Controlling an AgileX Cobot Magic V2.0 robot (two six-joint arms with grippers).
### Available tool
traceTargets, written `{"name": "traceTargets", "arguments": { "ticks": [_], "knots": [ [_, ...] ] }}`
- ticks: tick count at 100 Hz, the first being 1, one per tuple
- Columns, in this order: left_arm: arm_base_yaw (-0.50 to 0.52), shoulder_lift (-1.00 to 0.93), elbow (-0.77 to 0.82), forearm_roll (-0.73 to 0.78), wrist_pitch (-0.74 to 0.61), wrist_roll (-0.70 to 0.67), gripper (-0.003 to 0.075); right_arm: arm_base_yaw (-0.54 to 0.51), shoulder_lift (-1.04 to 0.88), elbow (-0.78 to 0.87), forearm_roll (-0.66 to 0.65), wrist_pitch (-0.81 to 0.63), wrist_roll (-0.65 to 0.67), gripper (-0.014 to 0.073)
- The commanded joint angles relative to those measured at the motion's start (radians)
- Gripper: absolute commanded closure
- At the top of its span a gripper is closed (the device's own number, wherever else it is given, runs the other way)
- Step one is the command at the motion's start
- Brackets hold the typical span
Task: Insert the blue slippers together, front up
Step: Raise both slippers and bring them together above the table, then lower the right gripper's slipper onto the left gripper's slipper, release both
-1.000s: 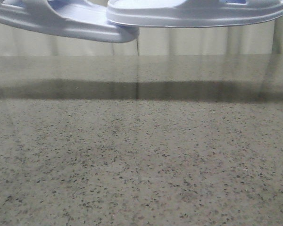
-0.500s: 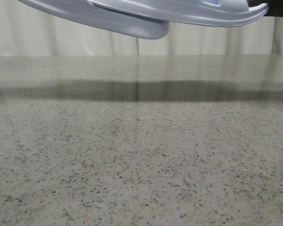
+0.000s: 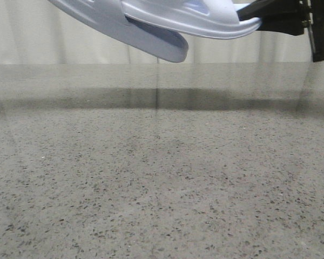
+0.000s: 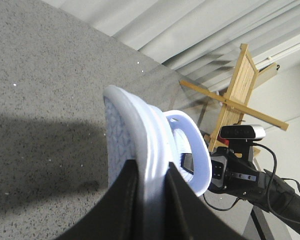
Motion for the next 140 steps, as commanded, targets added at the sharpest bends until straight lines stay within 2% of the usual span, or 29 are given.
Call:
{"name": "traceTargets", "arguments": {
  "ticks": [1, 15, 22, 32, 42, 56, 70, 91, 121, 130, 140],
  "knots": [
    [-0.036, -0.034, -0.026, -0.082, 0.138, 0.001, 0.0705, 0.043, -0.026, -0.060, 0.073, 0.145, -0.028, 0.0695],
    [-0.036, -0.034, -0.026, -0.082, 0.138, 0.003, 0.0705, 0.046, -0.016, -0.083, 0.061, 0.157, -0.028, 0.0656],
    [-0.036, -0.034, -0.026, -0.082, 0.128, 0.011, 0.0705, 0.043, -0.016, -0.083, 0.051, 0.157, -0.028, 0.0566],
    [-0.036, -0.034, -0.026, -0.064, 0.091, 0.034, 0.0705, 0.033, -0.016, -0.083, 0.015, 0.159, -0.028, 0.0386],
    [-0.036, -0.034, -0.026, 0.019, 0.004, 0.036, 0.0705, 0.008, -0.016, -0.083, -0.035, 0.164, -0.028, 0.0293],
    [-0.036, -0.034, -0.025, 0.154, -0.131, 0.028, 0.0705, -0.059, -0.016, -0.083, -0.086, 0.216, -0.028, 0.0294],
    [-0.036, -0.029, -0.021, 0.189, -0.231, 0.024, 0.0705, -0.144, -0.016, -0.083, -0.088, 0.294, -0.028, 0.0294],
    [-0.052, 0.082, -0.018, 0.180, -0.269, 0.024, 0.0705, -0.225, -0.020, -0.083, -0.092, 0.325, -0.026, 0.0294],
    [-0.082, 0.212, -0.018, 0.173, -0.313, 0.109, 0.0698, -0.233, -0.020, -0.083, -0.106, 0.325, -0.026, 0.0295],
    [-0.082, 0.214, -0.020, 0.187, -0.317, 0.193, 0.0649, -0.233, -0.020, -0.083, -0.106, 0.325, -0.026, 0.0295],
    [-0.082, 0.214, -0.024, 0.192, -0.296, 0.244, 0.0529, -0.233, -0.020, -0.083, -0.108, 0.325, -0.026, 0.0295]
  ]
}}
